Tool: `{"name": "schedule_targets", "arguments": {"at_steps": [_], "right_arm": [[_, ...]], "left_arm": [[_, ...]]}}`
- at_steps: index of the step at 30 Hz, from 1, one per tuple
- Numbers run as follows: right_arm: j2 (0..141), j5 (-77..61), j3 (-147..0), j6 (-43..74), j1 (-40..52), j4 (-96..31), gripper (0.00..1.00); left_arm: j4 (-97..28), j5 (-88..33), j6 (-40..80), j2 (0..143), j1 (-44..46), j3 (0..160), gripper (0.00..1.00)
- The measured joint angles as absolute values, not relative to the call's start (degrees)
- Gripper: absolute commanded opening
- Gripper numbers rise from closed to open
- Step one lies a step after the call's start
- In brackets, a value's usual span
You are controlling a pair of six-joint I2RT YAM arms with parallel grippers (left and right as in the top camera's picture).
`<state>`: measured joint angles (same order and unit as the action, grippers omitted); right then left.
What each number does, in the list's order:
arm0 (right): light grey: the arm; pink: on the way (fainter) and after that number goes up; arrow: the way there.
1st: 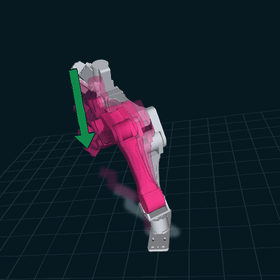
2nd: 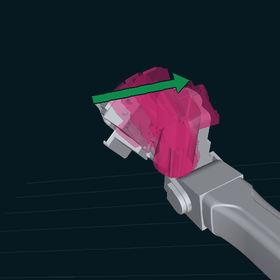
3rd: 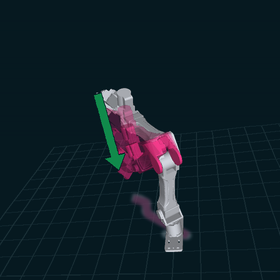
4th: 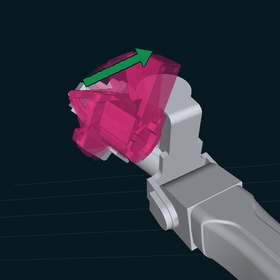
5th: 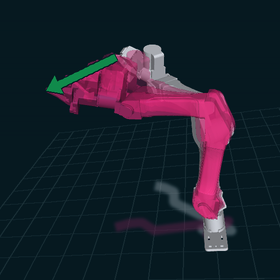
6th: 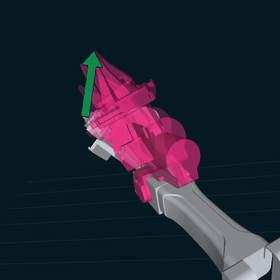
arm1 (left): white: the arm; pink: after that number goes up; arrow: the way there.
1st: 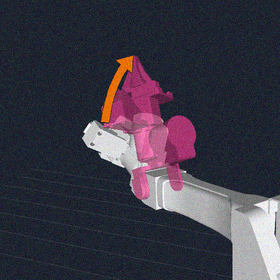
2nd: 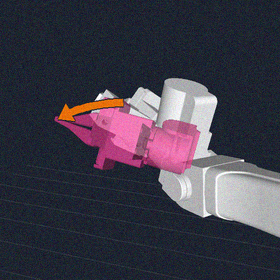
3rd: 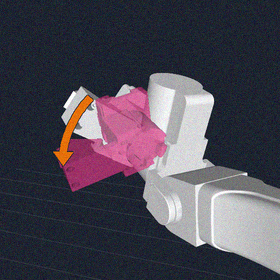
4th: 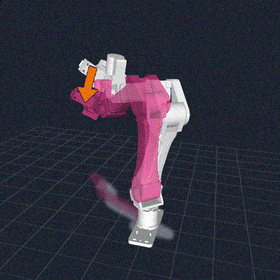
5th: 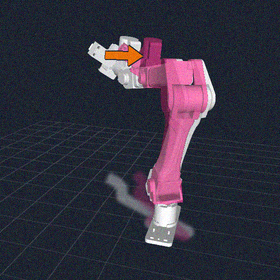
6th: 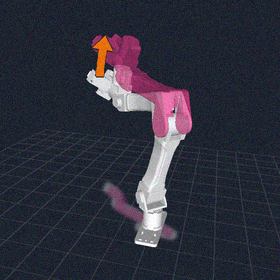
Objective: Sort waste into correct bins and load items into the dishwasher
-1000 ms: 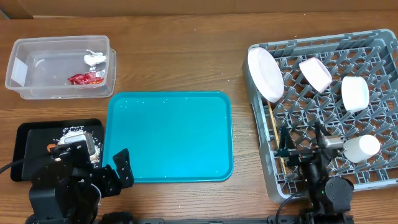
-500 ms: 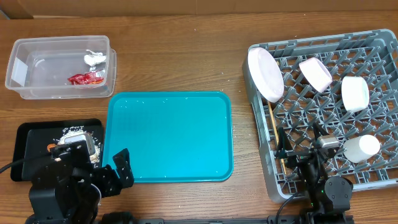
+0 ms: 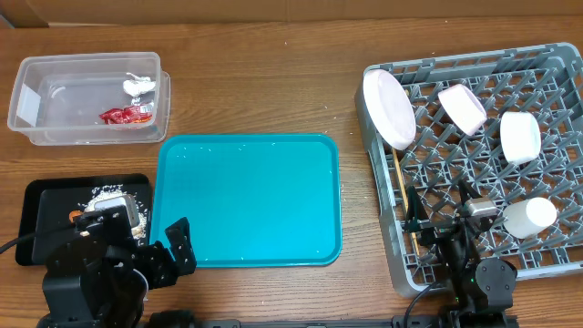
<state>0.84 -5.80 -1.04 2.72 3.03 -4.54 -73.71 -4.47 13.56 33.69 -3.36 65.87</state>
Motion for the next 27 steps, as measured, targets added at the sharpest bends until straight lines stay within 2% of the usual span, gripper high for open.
{"name": "schedule_targets", "arguments": {"at_steps": [14,18,27], "right_arm": [[0.84,-5.8,-1.04,2.7,3.03,-4.56,1.0],[0.84,-5.8,-1.04,2.7,3.03,-4.54,1.0],[0.84,-5.98,-1.04,2.63,3.03,-4.51,1.0]], "left_arm": [[-72.66,-3.53,13.5,33.21,-3.33,65.47,1.0],[-64.36,-2.24,13.1,28.62,-3.33,59.48,1.0],[-40.1,-2.26,12.88,12.67,-2.96,32.77,1.0]]}}
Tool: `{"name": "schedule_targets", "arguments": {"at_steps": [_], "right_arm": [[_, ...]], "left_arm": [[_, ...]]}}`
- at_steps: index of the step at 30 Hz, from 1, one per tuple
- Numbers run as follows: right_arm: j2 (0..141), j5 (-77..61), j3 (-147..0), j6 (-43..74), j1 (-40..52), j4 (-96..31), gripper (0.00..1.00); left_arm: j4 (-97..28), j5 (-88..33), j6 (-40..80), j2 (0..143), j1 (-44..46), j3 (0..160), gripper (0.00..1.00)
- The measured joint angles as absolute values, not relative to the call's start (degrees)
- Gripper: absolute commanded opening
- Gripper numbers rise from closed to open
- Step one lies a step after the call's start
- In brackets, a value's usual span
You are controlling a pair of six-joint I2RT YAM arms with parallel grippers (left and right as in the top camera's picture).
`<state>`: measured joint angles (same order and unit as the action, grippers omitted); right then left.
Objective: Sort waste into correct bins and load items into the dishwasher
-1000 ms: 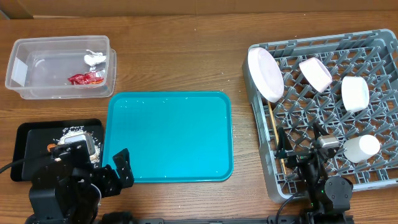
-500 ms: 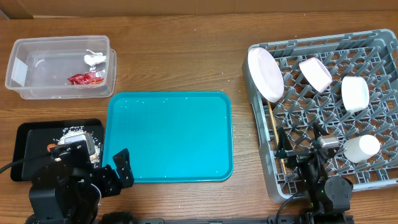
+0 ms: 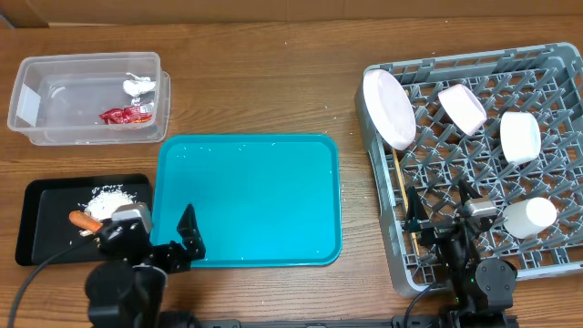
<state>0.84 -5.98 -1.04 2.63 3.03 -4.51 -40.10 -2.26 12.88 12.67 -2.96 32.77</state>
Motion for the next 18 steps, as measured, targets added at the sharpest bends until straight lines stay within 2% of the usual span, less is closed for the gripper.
{"name": "schedule_targets", "arguments": {"at_steps": [6,12,15,18], "right_arm": [[0.84,-5.98,-1.04,2.52,3.03,-4.51,1.0],[0.84,-6.0,-1.04,2.55,3.03,-4.49,1.0],[0.84,-6.0,-1.04,2.5,3.03,-4.51,1.0],[0.84,-6.0,-1.04,2.55,3.03,-4.51,1.0]], "left_arm": [[-20.97,-6.28,10.48,2.5,-2.96,16.6,1.0],[-2.48,-7.05,8.78,0.93,-1.72,6.7,1.0],[0.16,-6.31,8.75,0.89,-1.56,3.16,1.0],[-3.75,-5.69,8.75,0.86,-1.56,1.08,1.0]]}}
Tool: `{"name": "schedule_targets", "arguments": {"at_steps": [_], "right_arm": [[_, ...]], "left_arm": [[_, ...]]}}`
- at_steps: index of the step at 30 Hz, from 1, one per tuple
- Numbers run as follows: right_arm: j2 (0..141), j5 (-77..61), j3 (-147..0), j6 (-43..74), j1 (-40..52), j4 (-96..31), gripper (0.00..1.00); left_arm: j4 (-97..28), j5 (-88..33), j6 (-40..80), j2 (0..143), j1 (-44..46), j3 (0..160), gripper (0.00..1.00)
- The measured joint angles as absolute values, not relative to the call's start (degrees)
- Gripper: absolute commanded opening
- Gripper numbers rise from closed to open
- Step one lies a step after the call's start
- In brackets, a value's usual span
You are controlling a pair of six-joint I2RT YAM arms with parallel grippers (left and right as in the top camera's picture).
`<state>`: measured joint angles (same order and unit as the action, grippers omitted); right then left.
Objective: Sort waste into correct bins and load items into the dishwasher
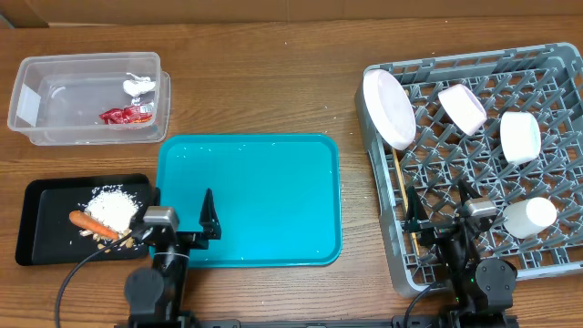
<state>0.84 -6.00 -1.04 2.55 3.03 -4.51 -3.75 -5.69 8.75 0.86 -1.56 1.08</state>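
The teal tray [264, 182] lies bare in the middle of the table. Left of it, a black tray [36, 228] holds a heap of rice [111, 206] and a carrot piece [91, 223]. Behind that, a clear bin [55, 128] contains a red wrapper [123, 115] and a white scrap [137, 87]. The grey dish rack [547, 264] on the right carries a plate [390, 107], two bowls [463, 107] [519, 137], a cup [530, 217] and chopsticks [401, 196]. My left gripper [202, 228] sits low over the teal tray's front left corner, apparently open and holding nothing. My right gripper [435, 211] rests open over the rack's front left part.
The wooden table [273, 82] runs around all containers. The rack's left wall stands close to the teal tray's right edge. Both arm bases sit at the table's front edge.
My left arm has drawn further right and folded down, so the black tray's rice and carrot now show fully. The gripper sits over the teal tray's front left corner. The right arm is unchanged.
At first my left arm covered the front of the black tray, its gripper at the teal tray's left edge. Then it stood further right and lower, uncovering the carrot. Now it is folded by the front edge. The right arm stayed over the rack throughout.
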Motion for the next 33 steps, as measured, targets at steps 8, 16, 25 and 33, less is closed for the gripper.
{"name": "schedule_targets", "arguments": {"at_steps": [8,16,25,33], "right_arm": [[0.84,-6.0,-1.04,2.52,3.03,-4.54,1.0],[0.84,-6.0,-1.04,2.55,3.03,-4.54,1.0],[0.84,-6.0,-1.04,2.52,3.03,-4.51,1.0],[0.84,-5.98,-1.04,2.55,3.03,-4.51,1.0]], "left_arm": [[-3.92,-4.69,8.75,0.84,-1.48,0.51,1.0],[-3.95,-4.49,8.75,0.84,-1.48,0.51,1.0],[-3.95,-4.47,8.75,0.84,-1.48,0.51,1.0],[-3.95,-4.47,8.75,0.86,-1.48,0.51,1.0]]}}
